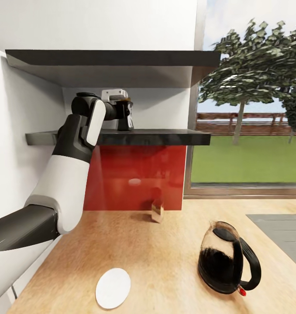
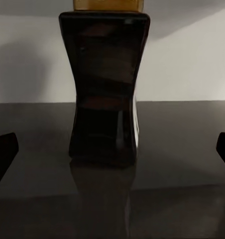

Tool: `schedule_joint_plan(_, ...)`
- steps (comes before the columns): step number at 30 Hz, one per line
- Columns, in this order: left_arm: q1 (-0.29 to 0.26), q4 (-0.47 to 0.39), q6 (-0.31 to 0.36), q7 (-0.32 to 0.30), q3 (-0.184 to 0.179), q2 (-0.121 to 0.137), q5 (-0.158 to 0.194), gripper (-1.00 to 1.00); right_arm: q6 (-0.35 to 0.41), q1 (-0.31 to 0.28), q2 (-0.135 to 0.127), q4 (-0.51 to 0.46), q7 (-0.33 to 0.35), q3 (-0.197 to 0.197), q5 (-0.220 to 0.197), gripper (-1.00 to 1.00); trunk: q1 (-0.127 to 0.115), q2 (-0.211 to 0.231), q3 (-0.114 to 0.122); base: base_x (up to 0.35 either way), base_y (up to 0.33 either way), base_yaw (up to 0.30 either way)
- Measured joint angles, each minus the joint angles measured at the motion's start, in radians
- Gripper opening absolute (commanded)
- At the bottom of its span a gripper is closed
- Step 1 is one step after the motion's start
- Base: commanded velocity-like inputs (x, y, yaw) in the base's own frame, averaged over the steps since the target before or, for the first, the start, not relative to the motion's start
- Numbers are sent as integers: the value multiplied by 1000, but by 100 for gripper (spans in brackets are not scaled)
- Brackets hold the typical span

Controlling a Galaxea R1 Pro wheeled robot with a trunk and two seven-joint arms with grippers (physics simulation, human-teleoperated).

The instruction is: Set up a coffee station on the kitchen countertop: keep the coffee maker on the countertop, move the bottle of coffee from the kitchen shelf to the counter next to the coffee maker, place a paper coffee filter on top of the coffee maker, put the saucer next to the coffee maker with the coffee cup on the saucer, and place the electric kettle next to the coffee maker.

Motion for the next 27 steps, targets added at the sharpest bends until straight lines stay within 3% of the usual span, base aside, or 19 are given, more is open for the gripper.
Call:
schedule_joint_plan(7,0,0,0,0,-1,0,0,100,0,0,0,0,0,0,0,100,0,0,0,144,0,0)
schedule_joint_plan(10,0,0,0,0,-1,0,0,100,-1,22,0,1,0,-19,2,100,0,0,0,156,0,0)
schedule_joint_plan(27,0,0,0,0,0,0,0,100,-1,83,0,1,0,-7,-2,100,0,0,0,94,-37,0)
